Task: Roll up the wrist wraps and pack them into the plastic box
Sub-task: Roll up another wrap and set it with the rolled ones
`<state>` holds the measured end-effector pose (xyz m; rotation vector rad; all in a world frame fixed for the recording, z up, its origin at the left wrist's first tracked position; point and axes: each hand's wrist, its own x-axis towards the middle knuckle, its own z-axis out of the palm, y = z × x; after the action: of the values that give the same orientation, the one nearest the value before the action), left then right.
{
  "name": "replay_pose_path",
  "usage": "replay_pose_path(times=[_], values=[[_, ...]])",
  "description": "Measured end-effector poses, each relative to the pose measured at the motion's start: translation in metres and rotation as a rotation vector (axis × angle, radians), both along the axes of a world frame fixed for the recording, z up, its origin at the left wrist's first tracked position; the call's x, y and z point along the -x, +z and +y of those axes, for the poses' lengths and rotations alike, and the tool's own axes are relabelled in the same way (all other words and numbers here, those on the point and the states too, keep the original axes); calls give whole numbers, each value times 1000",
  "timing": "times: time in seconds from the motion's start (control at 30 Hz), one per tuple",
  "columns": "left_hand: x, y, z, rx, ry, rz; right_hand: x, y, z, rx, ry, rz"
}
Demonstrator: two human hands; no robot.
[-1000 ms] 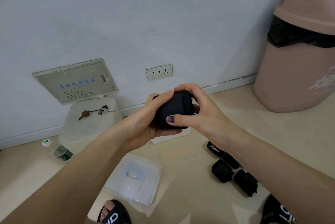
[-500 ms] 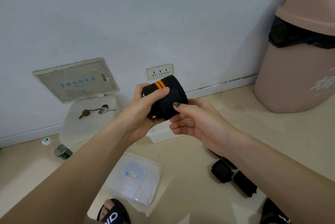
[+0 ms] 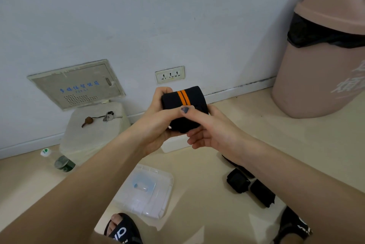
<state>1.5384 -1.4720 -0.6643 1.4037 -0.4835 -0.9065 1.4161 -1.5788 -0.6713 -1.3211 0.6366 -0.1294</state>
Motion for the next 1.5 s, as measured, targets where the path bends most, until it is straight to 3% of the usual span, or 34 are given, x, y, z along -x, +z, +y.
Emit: replay_pose_path(times=[0.27, 0.47, 0.63, 0.9, 1.03, 1.2, 1.5], values=[[13, -15, -10, -56, -103, -146, 16, -2, -12, -79, 107, 122], [35, -35, -23, -125, -193, -139, 35, -21, -18, -85, 55, 201], [44, -42, -25, -114, -225, -170, 44, -34, -14, -121, -41, 155], [60, -37, -25, -122, -207, -183, 59, -34, -14, 61, -146, 177], [55, -28, -17, -191, -276, -360, 69, -26, -5, 163, -168, 186], [58, -17, -6, -246, -398, -531, 81, -18, 8, 157, -89, 208], [52, -14, -18, -191, -219, -576, 63, 24, -35, 450, 292, 458]])
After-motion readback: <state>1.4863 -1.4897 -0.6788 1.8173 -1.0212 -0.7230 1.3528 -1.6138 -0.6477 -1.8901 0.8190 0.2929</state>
